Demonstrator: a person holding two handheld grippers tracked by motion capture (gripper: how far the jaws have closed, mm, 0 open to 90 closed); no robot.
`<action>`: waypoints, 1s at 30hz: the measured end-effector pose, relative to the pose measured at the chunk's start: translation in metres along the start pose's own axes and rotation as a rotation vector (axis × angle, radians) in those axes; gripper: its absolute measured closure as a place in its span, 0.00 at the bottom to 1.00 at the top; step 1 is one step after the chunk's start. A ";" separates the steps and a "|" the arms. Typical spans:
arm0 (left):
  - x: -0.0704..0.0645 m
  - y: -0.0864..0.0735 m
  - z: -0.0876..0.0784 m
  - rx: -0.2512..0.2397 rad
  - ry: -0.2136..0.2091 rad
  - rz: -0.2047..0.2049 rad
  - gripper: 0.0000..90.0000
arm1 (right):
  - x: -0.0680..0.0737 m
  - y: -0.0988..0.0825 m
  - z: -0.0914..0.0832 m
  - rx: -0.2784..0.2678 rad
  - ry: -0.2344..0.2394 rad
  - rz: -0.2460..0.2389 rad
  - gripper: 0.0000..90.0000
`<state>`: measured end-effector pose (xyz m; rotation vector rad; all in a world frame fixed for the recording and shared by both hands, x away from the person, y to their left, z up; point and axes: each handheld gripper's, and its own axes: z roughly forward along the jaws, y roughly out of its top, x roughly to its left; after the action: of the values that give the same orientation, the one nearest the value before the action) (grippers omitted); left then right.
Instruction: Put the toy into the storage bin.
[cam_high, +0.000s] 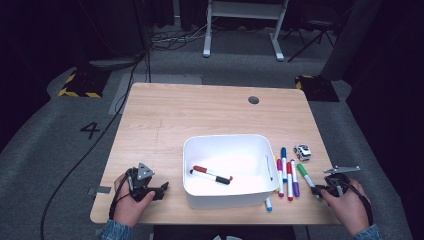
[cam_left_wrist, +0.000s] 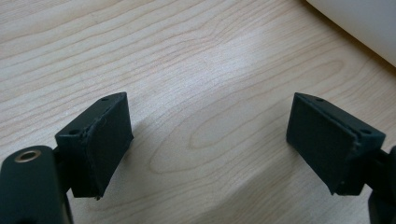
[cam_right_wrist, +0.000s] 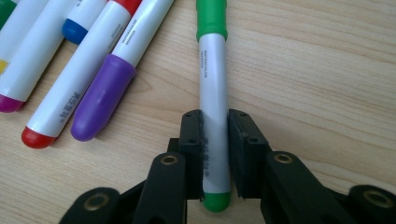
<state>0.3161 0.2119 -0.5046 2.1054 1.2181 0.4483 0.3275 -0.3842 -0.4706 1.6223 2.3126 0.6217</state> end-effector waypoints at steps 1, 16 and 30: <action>0.000 0.000 0.000 0.000 0.000 0.000 0.16 | 0.000 0.000 0.000 0.001 0.002 0.001 0.85; 0.000 0.000 0.000 0.000 0.000 0.000 0.16 | -0.004 0.002 -0.009 -0.017 0.023 0.017 0.85; 0.000 0.000 0.000 0.001 -0.002 -0.001 0.16 | 0.005 0.015 -0.030 -0.062 0.055 -0.002 0.85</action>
<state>0.3161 0.2119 -0.5046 2.1055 1.2180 0.4449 0.3249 -0.3813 -0.4366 1.5946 2.3094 0.7390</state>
